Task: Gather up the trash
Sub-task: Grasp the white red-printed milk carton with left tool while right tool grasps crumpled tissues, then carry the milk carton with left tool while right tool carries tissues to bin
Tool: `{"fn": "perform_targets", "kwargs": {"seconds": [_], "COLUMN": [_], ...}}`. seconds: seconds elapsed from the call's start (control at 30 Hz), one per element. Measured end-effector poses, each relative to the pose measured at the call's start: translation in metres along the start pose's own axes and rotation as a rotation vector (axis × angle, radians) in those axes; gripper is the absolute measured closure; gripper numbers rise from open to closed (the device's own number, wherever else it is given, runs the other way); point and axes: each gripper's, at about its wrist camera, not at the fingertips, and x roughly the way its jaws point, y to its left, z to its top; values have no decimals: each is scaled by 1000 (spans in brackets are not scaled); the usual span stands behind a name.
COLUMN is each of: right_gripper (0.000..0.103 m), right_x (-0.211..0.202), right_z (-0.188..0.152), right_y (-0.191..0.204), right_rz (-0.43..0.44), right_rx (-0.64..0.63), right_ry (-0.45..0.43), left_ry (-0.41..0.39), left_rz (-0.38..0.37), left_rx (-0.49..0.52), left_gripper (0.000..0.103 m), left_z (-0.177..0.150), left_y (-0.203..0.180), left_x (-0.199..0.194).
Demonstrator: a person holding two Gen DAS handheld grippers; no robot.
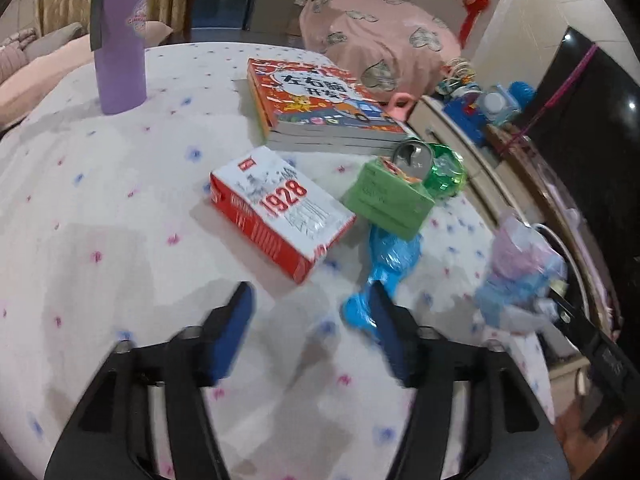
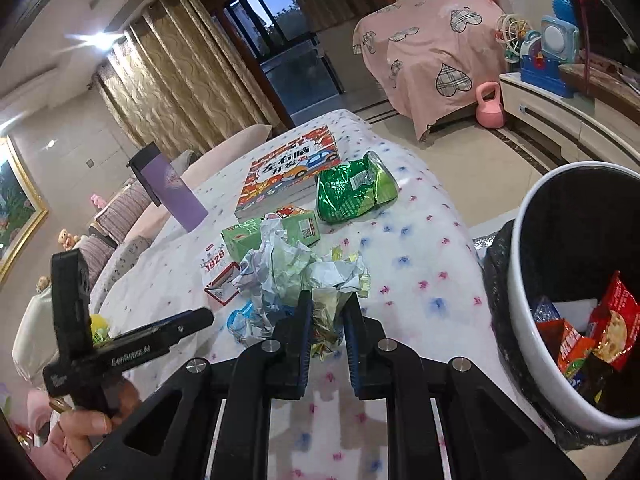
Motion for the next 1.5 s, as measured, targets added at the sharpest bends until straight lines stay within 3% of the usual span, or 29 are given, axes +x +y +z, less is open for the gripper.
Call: {"fn": "perform_targets", "kwargs": {"seconds": [0.03,0.37,0.4,0.47,0.6,0.77,0.97,1.5], "right_gripper": [88,88,88,88,88,88,88,88], "right_x": [-1,5,7,8,9,3,-16,-94], "right_z": [0,0,0,-1,-3,-5,-10,-20], "right_y": [-2,-9,-9,-9,-8,-5,-6,-52], "right_rz": [1,10,13,16,20,27,24,-68], "right_rx": [8,36,37,36,28,19,18,88], "right_ry": [-3,4,6,11,16,9,-10,-118], "left_ry": [2,27,24,10,-8,-22,-46,-42], "left_rz": [34,206,200,179,111,33,-57,-225], "left_rx": [-9,-34,-37,-36,-17,-2,58,263], "left_gripper": [19,18,19,36,48,49,50,51], "left_z": [5,37,38,37,28,4,-21,-44], "left_y": [-2,-9,-5,1,10,13,-10,-117], "left_x": [6,53,52,48,31,-2,-43,-57]}}
